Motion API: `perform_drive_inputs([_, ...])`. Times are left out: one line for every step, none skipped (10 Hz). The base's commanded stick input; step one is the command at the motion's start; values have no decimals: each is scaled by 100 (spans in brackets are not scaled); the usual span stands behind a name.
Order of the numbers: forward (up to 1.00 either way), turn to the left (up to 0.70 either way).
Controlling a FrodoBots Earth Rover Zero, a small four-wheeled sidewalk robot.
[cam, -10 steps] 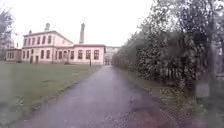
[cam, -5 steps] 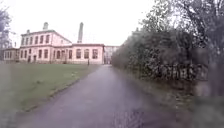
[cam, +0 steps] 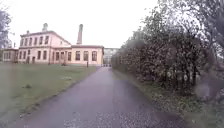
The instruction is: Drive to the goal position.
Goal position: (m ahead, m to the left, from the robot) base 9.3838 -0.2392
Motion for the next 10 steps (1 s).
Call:
perform_drive_inputs([85, 0])
perform_drive_inputs([85, 0])
perform_drive_inputs([85, 0])
perform_drive_inputs([85, 0])
perform_drive_inputs([85, 0])
perform_drive_inputs([85, 0])
perform_drive_inputs([85, 0])
perform_drive_inputs([85, 0])
perform_drive_inputs([85, 0])
perform_drive_inputs([85, 0])
